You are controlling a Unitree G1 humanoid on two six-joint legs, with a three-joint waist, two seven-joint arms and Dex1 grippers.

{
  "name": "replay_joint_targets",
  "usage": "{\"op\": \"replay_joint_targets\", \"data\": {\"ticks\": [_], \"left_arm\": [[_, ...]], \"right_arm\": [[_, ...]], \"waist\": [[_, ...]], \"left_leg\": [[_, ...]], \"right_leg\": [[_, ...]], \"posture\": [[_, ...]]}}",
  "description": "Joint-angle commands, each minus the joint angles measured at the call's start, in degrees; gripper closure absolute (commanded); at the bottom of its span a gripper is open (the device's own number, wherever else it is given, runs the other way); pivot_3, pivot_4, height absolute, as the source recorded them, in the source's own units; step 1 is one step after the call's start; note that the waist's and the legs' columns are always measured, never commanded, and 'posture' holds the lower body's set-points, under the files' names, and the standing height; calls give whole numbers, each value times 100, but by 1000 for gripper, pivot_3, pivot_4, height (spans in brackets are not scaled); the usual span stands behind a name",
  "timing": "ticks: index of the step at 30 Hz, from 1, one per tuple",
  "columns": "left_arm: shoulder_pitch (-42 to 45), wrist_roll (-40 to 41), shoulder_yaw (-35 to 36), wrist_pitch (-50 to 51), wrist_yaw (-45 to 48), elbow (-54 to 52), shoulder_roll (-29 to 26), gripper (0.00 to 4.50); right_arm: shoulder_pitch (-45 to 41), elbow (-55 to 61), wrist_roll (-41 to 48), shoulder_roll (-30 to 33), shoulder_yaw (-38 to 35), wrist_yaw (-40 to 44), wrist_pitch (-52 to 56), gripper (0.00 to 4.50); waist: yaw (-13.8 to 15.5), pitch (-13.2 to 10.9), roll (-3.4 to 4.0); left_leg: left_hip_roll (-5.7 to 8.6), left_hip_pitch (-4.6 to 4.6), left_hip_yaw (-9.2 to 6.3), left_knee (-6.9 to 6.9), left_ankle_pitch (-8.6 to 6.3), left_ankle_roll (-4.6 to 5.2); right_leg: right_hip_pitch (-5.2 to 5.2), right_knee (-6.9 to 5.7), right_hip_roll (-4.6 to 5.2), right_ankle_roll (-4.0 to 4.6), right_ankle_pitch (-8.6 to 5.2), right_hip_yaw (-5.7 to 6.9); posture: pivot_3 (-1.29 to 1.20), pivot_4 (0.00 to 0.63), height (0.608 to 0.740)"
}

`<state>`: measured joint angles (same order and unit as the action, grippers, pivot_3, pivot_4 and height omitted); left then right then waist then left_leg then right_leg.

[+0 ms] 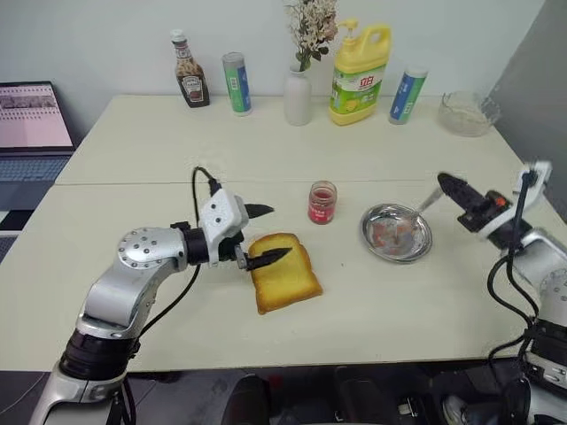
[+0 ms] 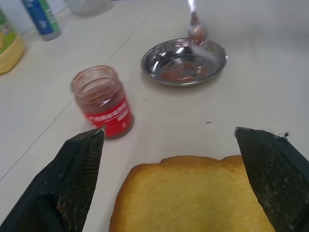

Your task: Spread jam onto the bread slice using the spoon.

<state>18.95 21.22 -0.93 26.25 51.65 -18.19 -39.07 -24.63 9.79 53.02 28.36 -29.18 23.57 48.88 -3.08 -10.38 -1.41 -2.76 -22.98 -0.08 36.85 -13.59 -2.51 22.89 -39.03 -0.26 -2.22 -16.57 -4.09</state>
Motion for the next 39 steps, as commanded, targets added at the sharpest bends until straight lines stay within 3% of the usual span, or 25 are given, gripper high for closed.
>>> {"op": "replay_joint_targets", "data": {"ticks": [1,5,12,28,39], "left_arm": [[-188,32,334,18,-28,-211,-239,0],[-320,204,419,133,126,-317,-460,0],[-428,284,453,274,-147,-499,-340,0],[-397,222,99,226,-419,-678,-20,0],[-327,177,4,148,-358,-599,21,0]], "right_arm": [[-595,600,127,25,261,-329,-42,4467],[-1552,354,-759,-232,1363,-272,-609,4467],[-2068,-878,-2562,-604,2752,211,-2295,4467],[-2154,-2295,-3783,-1027,3257,1075,-4098,4467],[-1929,-2795,-4911,-911,3797,1412,-5758,4467]], "waist": [[-1,-1,-2],[-26,-3,1],[62,-2,1],[120,-2,1],[120,-2,1]], "left_leg": [[0,-1,-3,0,0,0],[0,-10,11,-1,0,0],[1,-46,2,4,0,0],[4,-83,0,9,1,-1],[4,-82,-1,10,1,-2]], "right_leg": [[0,1,0,0,0,3],[20,-4,0,-1,2,-7],[45,6,6,24,17,7],[79,-4,14,23,23,14],[79,-6,14,23,23,15]], "posture": [[0,150,740],[0,150,740],[0,150,740],[0,150,740],[0,150,740]]}}
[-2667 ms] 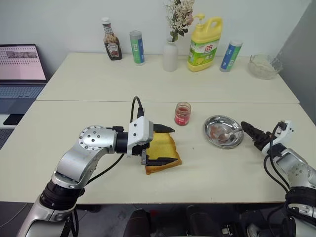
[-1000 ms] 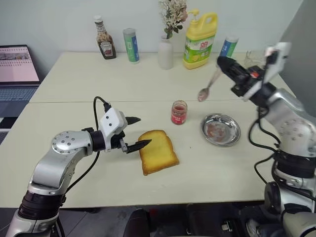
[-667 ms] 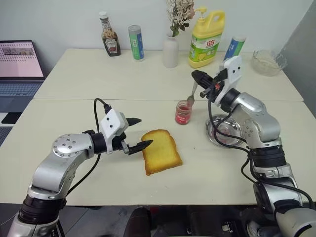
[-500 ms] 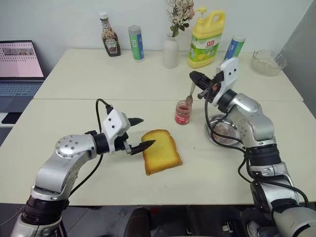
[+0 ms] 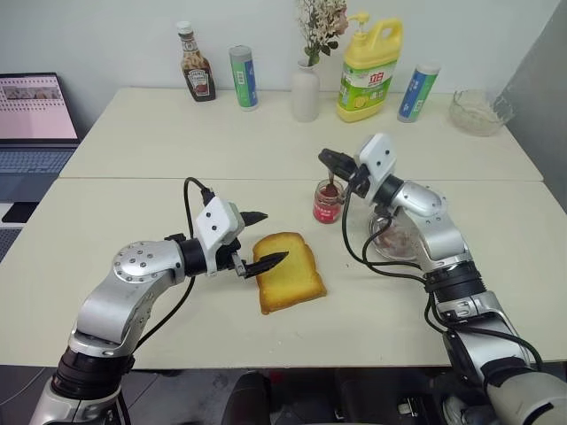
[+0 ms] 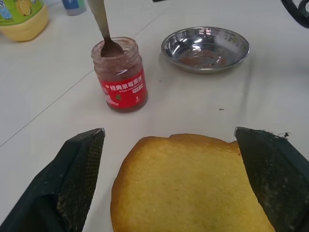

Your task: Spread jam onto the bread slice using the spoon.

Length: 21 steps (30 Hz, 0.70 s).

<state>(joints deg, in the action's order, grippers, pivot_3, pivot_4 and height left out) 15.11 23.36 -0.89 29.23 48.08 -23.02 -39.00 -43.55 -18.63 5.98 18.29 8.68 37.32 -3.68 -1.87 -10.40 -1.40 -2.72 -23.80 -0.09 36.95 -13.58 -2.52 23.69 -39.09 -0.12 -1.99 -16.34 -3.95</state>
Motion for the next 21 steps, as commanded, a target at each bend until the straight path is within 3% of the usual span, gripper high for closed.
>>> {"op": "replay_joint_targets", "data": {"ticks": [1,7,21], "left_arm": [[50,-39,-3,-157,4,-118,11,0],[67,-80,-63,-215,25,-69,28,0],[105,-119,-43,-271,23,5,31,0]], "right_arm": [[-25,9,-299,125,38,41,-655,4467],[35,-251,-436,96,51,0,-873,4467],[164,-42,366,-393,-590,-358,1039,4467]], "waist": [[0,0,0],[1,0,0],[2,1,-1]], "left_leg": [[0,0,0,0,0,0],[0,1,0,1,0,0],[0,5,-5,6,1,-1]], "right_leg": [[0,0,0,0,0,0],[0,-2,0,1,0,0],[-8,-8,2,1,2,3]], "posture": [[0,150,740],[0,150,740],[0,150,740]]}}
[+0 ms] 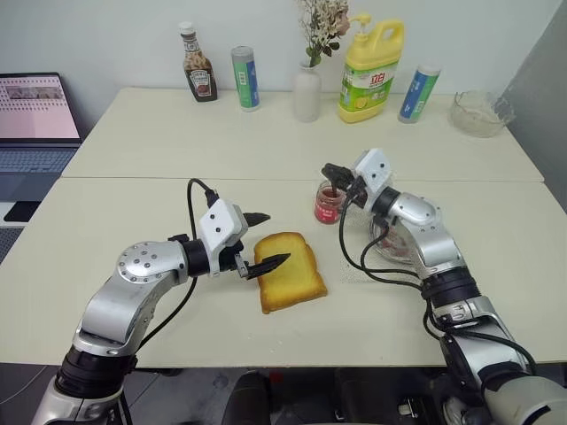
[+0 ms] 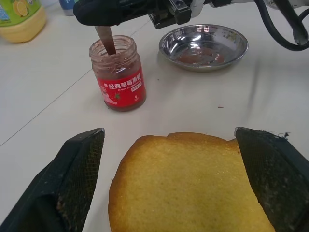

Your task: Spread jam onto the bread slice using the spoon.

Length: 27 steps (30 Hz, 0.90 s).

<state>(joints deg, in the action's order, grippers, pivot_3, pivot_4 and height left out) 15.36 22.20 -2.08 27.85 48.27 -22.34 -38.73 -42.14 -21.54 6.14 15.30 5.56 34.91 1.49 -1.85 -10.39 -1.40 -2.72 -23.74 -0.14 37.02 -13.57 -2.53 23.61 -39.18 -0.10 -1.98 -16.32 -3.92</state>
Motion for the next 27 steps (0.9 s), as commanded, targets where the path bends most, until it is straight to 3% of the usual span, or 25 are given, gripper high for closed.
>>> {"op": "replay_joint_targets", "data": {"ticks": [1,27], "left_arm": [[80,-4,77,-134,3,-63,5,0],[243,-99,-7,-107,-81,-71,100,0]], "right_arm": [[20,283,428,-127,-345,-139,664,4467],[-78,1161,1937,-786,-1561,-1293,2823,4467]], "waist": [[0,0,0],[-4,1,1]], "left_leg": [[0,1,-1,0,0,0],[0,3,0,-1,0,0]], "right_leg": [[0,-1,0,0,0,0],[-1,-6,-2,0,0,1]], "posture": [[0,150,740],[0,150,740]]}}
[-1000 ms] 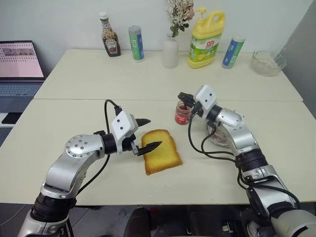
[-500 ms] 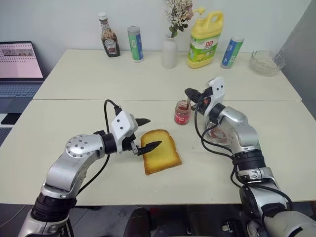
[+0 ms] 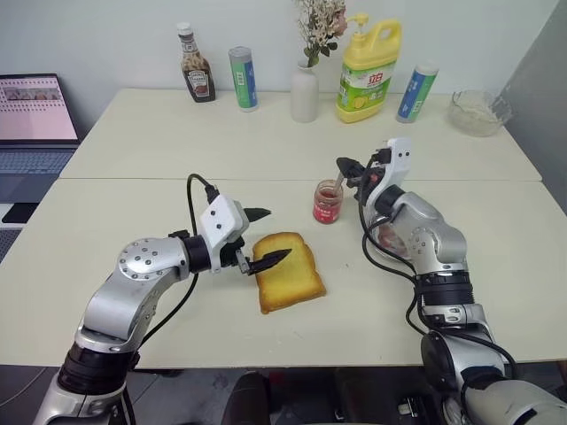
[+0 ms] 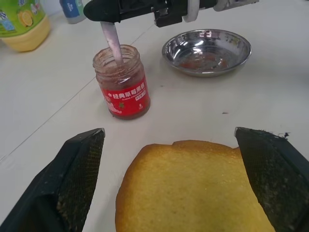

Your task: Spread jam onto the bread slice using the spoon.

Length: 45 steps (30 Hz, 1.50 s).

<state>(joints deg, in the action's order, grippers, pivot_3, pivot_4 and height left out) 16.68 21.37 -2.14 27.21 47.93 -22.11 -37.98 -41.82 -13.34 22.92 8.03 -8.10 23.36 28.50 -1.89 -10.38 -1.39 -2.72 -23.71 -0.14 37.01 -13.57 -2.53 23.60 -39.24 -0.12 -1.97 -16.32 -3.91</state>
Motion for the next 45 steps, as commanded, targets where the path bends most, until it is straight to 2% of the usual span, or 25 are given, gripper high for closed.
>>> {"op": "replay_joint_targets", "data": {"ticks": [1,13,45], "left_arm": [[115,-24,-5,-48,-47,-92,28,0],[126,-61,-36,-93,-33,-62,41,0],[186,-212,-134,-130,0,-34,90,0]], "right_arm": [[-115,359,312,-69,-241,-200,182,4467],[-216,467,1016,-232,-758,-832,793,4467],[-370,633,1671,-318,-1075,-1462,1217,4467]], "waist": [[0,0,0],[0,0,0],[-2,0,0]], "left_leg": [[0,0,0,0,0,0],[0,0,0,0,0,0],[0,-1,0,-1,0,0]], "right_leg": [[0,0,0,0,0,0],[0,-1,0,0,0,0],[1,-1,-1,0,0,-1]], "posture": [[0,150,740],[0,150,740],[0,150,740]]}}
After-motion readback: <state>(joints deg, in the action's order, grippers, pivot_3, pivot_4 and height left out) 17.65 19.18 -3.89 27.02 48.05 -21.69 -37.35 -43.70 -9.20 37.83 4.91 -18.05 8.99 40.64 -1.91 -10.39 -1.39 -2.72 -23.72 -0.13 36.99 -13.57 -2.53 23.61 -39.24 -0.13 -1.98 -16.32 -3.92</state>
